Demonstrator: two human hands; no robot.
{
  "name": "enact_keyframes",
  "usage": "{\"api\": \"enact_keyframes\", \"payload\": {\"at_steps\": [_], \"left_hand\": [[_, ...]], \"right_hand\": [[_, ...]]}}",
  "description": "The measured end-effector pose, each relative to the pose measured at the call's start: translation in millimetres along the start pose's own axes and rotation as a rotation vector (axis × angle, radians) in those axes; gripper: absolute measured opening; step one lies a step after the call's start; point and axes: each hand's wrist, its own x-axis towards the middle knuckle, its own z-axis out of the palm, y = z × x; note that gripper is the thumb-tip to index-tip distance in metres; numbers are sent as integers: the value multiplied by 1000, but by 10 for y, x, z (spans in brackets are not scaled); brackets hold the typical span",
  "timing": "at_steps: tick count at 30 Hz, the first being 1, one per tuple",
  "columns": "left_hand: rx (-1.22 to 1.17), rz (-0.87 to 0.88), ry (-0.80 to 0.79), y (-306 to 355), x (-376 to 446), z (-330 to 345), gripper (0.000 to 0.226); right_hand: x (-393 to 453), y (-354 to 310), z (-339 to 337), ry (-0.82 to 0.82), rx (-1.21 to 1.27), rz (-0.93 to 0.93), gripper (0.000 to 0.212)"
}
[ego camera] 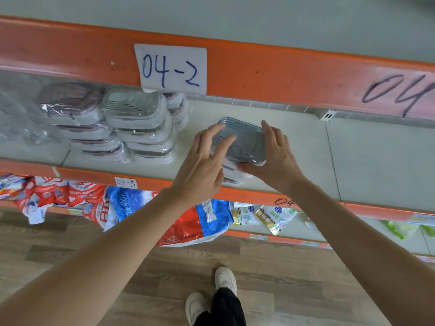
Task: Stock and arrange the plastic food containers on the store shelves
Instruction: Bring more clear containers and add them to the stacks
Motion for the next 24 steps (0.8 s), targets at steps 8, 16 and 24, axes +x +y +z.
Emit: {"api": "enact_keyframes", "payload": {"at_steps": [8,16,24], "left_hand": [[-79,-105,-189,-203,183,32,82],[-32,42,-371,-94,390,178,92],[326,21,-326,98,417,280,106]], "right_hand": [[-87,20,-13,-18,-155,31,99],[-375,274,-140,-3,-37,111,90],[-626,582,-181,57,10,246,92]]}}
